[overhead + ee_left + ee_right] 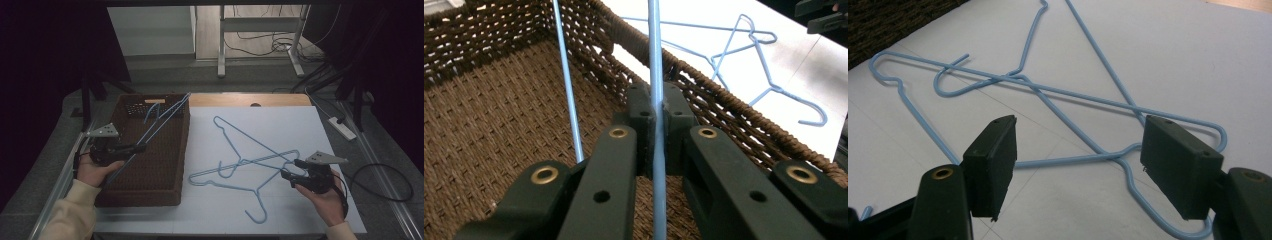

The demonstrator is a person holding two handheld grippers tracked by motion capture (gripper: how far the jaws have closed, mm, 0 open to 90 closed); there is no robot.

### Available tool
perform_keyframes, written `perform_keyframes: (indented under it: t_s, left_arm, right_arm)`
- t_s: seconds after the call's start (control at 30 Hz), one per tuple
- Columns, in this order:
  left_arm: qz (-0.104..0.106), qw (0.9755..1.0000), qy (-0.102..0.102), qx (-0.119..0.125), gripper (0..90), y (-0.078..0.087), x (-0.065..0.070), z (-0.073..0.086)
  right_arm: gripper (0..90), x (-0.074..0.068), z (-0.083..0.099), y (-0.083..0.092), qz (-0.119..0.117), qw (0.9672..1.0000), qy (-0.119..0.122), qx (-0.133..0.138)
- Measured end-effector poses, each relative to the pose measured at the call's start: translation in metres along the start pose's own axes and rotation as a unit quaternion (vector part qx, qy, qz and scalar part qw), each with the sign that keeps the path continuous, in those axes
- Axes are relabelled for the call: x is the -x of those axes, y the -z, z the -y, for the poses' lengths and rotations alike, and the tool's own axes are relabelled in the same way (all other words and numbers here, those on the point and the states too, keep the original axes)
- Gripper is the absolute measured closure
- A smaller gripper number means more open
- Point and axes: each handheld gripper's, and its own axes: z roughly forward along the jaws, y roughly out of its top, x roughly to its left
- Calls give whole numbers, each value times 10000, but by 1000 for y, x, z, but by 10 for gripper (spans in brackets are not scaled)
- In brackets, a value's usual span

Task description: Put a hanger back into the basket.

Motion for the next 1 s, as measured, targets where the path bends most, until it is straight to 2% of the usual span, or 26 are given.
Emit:
perform_keyframes:
  t_s: [0.07,0.17,0.4,0.6,0.73,0.87,1.0]
  left_arm:
    - [-33,10000,-18,-10,860,3,0,1]
    - [-60,9999,72,42,861,7,-2,3]
    - [-94,9997,193,-65,860,14,-12,14]
    - [-89,9989,322,-338,861,6,-20,19]
    - [-145,9972,417,-601,860,-4,-25,20]
    - [-165,9939,491,-969,860,-16,-28,21]
    - [-192,9925,540,-1084,859,-24,-30,21]
  right_arm:
    - [314,0,0,1,4,10000,-5,3]
    - [314,1,1,1,4,10000,-29,21]
    - [314,1,0,1,9,10000,-32,17]
    - [315,1,0,-1,14,10000,-29,-16]
    - [314,1,0,0,16,10000,-27,-16]
    - [315,1,0,-1,15,10000,-46,-19]
    - [315,1,1,0,13,10000,-55,-22]
